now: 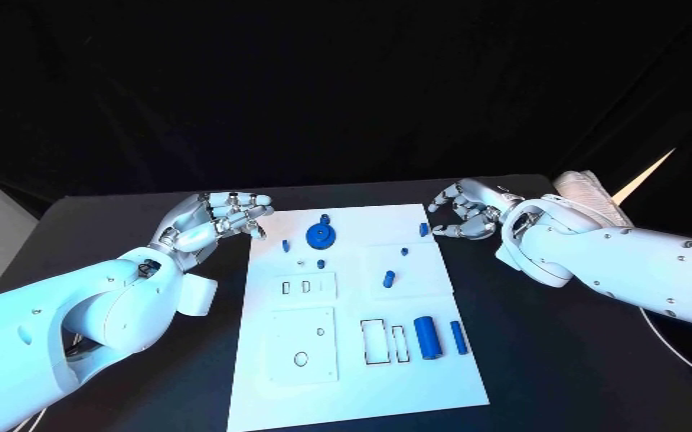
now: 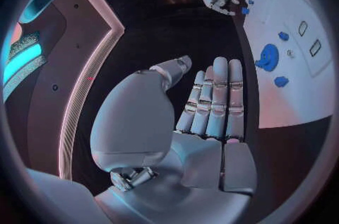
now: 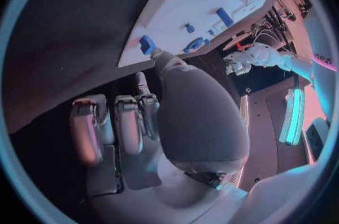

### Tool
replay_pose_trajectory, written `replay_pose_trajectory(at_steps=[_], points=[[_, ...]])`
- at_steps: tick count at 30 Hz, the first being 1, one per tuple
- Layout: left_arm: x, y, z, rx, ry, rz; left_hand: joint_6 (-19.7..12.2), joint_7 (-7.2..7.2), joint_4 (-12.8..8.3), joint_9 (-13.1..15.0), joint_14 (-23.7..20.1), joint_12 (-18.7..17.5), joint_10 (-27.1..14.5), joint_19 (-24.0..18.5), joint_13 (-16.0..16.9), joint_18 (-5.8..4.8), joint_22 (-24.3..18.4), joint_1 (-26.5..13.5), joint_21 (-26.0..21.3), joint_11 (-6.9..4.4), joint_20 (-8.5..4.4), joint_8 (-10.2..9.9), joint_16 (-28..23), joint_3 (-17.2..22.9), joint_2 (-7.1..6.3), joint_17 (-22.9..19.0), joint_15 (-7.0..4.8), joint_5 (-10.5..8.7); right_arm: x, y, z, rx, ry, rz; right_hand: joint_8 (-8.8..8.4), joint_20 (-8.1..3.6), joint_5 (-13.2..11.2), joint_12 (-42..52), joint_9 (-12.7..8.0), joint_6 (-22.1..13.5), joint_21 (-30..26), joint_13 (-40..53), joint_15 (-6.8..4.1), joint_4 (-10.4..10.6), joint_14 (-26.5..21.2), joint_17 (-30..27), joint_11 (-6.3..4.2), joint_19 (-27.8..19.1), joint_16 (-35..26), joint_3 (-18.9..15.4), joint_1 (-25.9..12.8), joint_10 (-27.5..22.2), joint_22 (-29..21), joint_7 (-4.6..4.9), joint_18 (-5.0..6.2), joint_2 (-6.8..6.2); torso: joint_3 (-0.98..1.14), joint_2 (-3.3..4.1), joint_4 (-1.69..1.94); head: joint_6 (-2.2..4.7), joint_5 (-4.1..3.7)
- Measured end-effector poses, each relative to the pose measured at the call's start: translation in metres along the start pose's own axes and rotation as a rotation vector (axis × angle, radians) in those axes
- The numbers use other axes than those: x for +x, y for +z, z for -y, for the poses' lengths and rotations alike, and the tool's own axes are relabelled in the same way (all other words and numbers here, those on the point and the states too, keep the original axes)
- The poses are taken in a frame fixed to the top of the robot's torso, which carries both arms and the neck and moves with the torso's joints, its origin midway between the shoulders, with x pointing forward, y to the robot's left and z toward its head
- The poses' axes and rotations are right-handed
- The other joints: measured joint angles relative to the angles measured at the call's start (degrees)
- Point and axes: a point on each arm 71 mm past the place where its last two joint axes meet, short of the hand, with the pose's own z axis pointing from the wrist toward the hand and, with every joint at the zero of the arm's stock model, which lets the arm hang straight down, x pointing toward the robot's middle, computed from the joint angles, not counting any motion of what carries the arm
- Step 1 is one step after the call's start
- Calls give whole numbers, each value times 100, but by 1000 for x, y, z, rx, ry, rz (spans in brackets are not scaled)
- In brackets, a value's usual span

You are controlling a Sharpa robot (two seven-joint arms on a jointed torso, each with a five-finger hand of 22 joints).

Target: Assemble the parts on the task board

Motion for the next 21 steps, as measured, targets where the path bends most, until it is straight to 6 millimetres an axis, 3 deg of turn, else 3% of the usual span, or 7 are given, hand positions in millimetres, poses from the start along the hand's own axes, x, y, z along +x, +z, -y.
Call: replay_pose_trajectory(at_steps=[6, 21], points=[[0, 0, 0, 1, 0, -1, 0, 0, 0, 0, 0, 0, 0, 0, 0, 0, 0, 0, 0, 0, 0, 0, 0, 0, 0, 0, 0, 0, 6, 4, 1, 1, 1, -11, 0, 0, 0, 0, 0, 0, 0, 0, 0, -16, 0, 0, 0, 0, 0, 16, 42, 0, 0, 0, 0, 4, -11, 0, 6, -29, 9], [0, 0, 0, 1, 0, -1, 0, 0, -15, 5, 0, 0, 0, 0, -1, 0, 6, 0, 27, 0, 0, 0, 21, 16, 0, -4, 0, 0, 20, 9, 0, 5, 7, -31, 0, 0, 0, 0, 1, 70, 0, -1, 0, -39, 0, -1, 0, 0, 24, 39, 64, 0, -2, 11, 0, 26, -13, -4, -2, -79, 35]])
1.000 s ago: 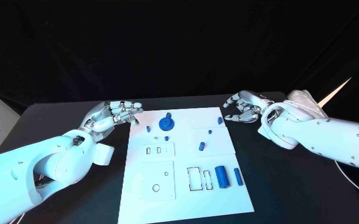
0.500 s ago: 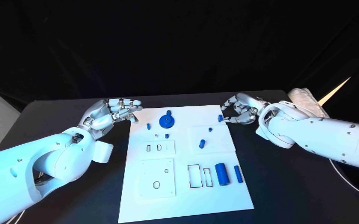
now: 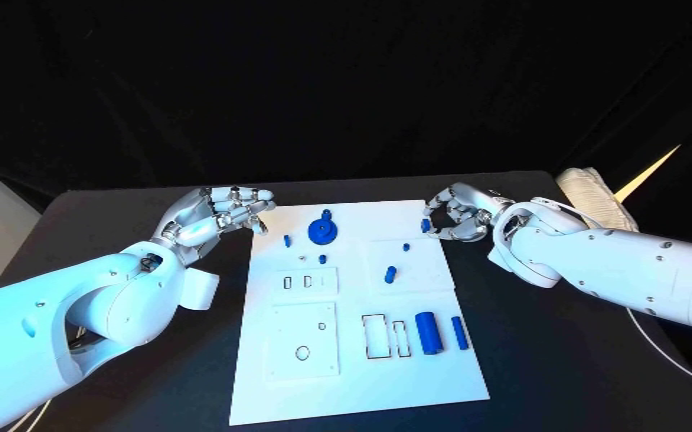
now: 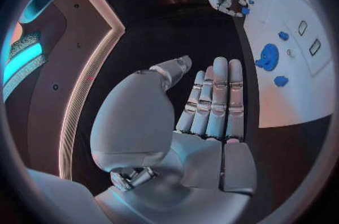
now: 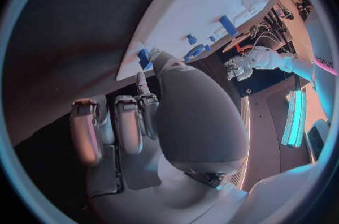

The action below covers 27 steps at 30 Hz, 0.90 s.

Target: Assemble the parts on the task board

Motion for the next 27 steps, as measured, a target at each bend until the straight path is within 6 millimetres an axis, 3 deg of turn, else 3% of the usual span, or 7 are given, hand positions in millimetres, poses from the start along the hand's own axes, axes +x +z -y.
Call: replay_pose_trajectory(at_steps=[15, 27], points=[[0, 0, 0, -1, 1, 1, 0, 0, 0, -1, 0, 0, 0, 0, -1, 0, -1, 0, 0, 0, 0, 0, 0, 0, 0, -5, 0, 0, 5, 5, -1, 4, -1, -5, 84, 0, 0, 29, 35, 298, 0, -1, 0, 33, 0, -1, 0, 0, 0, 207, -62, 0, -1, -71, 0, 107, 3, -1, -5, -14, -1], [0, 0, 0, -2, 1, 1, 0, 0, 1, -1, 0, 0, 0, 0, -1, 0, 6, 0, 0, 0, 0, 0, 0, 0, 0, -5, 0, 0, 8, 9, -3, 3, -1, -12, 89, 0, -24, 61, 34, 317, 0, -1, -21, 10, -21, -1, -21, 0, 0, 230, -62, 21, -2, -90, 0, 107, 5, -1, -4, -29, 6]])
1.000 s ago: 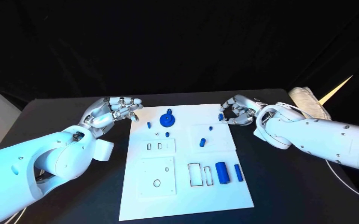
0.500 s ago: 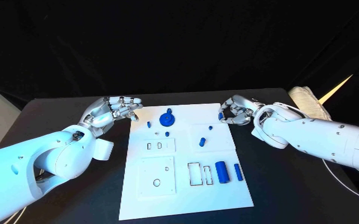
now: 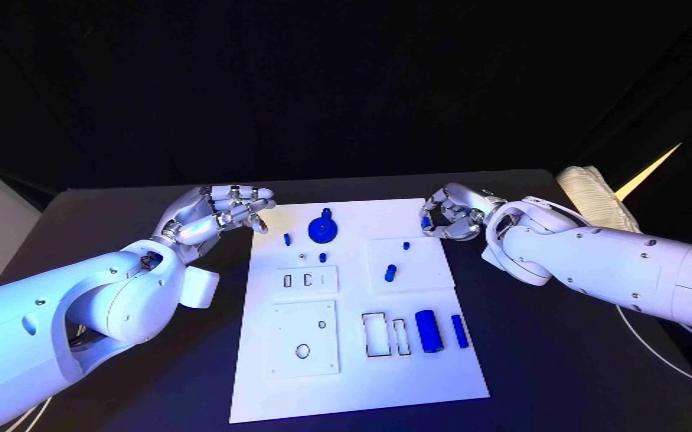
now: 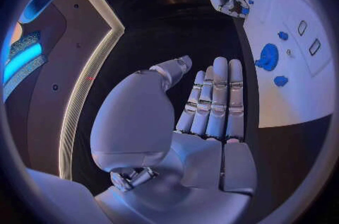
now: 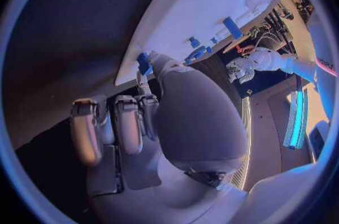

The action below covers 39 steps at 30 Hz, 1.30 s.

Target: Assemble the parts on the task board

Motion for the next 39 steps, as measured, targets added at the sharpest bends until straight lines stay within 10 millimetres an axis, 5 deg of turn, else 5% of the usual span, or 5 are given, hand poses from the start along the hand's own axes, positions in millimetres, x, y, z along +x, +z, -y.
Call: replay_pose_trajectory(at_steps=[35, 39], points=[[-1, -1, 0, -5, 2, 3, 0, 0, 0, 4, -41, 0, 0, -21, -1, 0, 10, 0, 22, 0, 21, 0, 0, 0, 0, -11, -1, 0, 1, 1, -2, 12, 3, 8, 178, -63, -27, -2, 43, 329, 0, 4, -63, -111, 21, 1, -113, 21, 0, 349, -19, -9, 3, -104, 1, 186, 7, 0, -7, -27, 29], [-1, -1, 0, -6, 2, 3, 0, 0, 0, 4, -41, 0, 0, -21, -1, 0, 10, 0, 22, 0, 21, 0, 0, 0, 0, -11, -1, 0, 2, 0, -7, 10, 9, 16, 220, -84, -450, -135, 52, 349, 0, 3, -83, -183, 1, 3, -134, 0, 23, 564, -15, -30, 2, -125, 1, 274, 10, 0, -10, -29, 35]])
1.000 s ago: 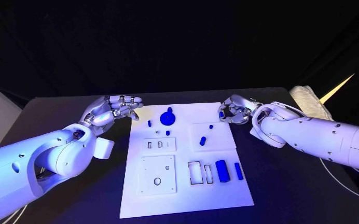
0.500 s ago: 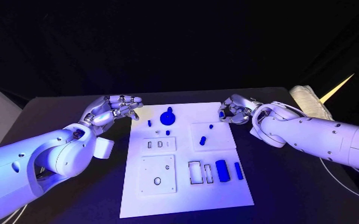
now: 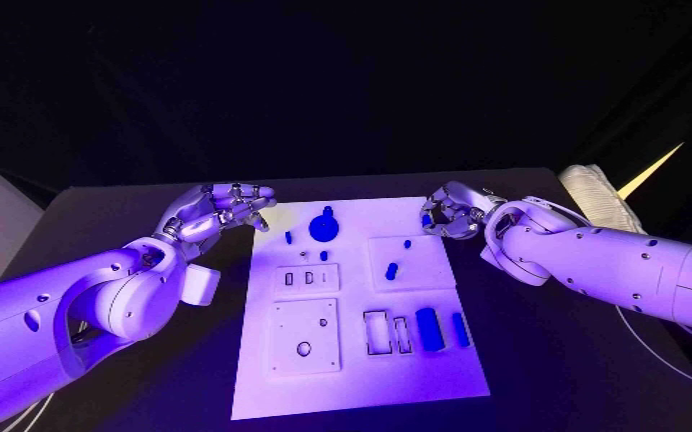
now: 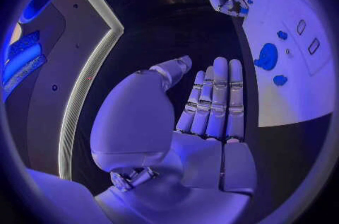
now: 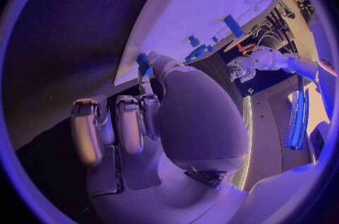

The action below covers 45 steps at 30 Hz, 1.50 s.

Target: Assemble the parts on the task board

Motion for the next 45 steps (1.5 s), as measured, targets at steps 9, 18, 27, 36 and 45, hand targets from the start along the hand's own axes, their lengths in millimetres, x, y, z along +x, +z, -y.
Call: replay_pose_trajectory(at_steps=[9, 18, 27, 36, 45], points=[[-1, 0, 0, -1, 1, 2, 0, 0, 0, 0, 0, 0, 0, 0, 0, 0, -1, 0, 0, 0, 0, 0, 0, 0, 0, 0, 0, 0, -7, 1, -25, -34, 19, 21, 18, 0, -42, 0, 0, -8, 0, -1, -19, -23, 19, -1, -20, 0, 0, 54, -46, 20, -1, -13, 0, 60, -5, -14, 0, 8, 2], [1, 2, -1, -1, 0, 0, 0, 0, 0, 7, 0, 0, 0, 0, 0, 0, 6, 0, 0, 0, 0, 0, 22, 0, 0, -3, 0, 0, -5, 4, -81, -126, 48, 6, 18, -20, -84, -36, -1, -13, 0, -1, -20, -13, 20, -1, -20, 21, 0, 95, -124, 20, -1, -20, 0, 55, -25, -49, -2, 1, 23], [2, 4, -2, -4, -1, -3, 0, 0, 0, 6, 0, 0, 0, 0, 0, 0, 5, 0, 0, 0, 0, 0, 22, 0, 0, -4, 0, 0, 22, 7, -138, -188, 78, -50, 18, -20, -87, -59, -1, 5, 0, -2, -40, -46, 1, -2, -20, 21, 0, 141, -131, 20, -2, -6, 1, 49, -53, -116, -10, -102, 160], [4, 4, -2, -7, -3, -7, 0, 0, 0, 6, 0, 0, 0, 0, 0, 0, 4, 0, 0, 0, 0, 0, 22, 0, 0, -4, 0, 0, 62, 0, -174, -200, 91, -117, 18, -25, -29, -59, -1, 6, 0, -2, -40, -77, 0, -2, -40, 16, 0, 172, -161, -1, -2, -7, 0, 19, -73, -165, -14, -198, 319], [7, 5, -2, -9, -6, -13, 0, 0, 0, 6, 0, 0, 0, 0, 0, 0, 9, 0, 0, 0, 0, 0, 22, 0, 0, -3, 0, 0, 96, -6, -186, -169, 71, -147, 18, -41, -12, -59, 0, 6, 0, -2, -40, -78, 0, -3, -40, 0, 0, 172, -199, -1, 0, -8, 0, 25, -73, -170, -9, -250, 381]])
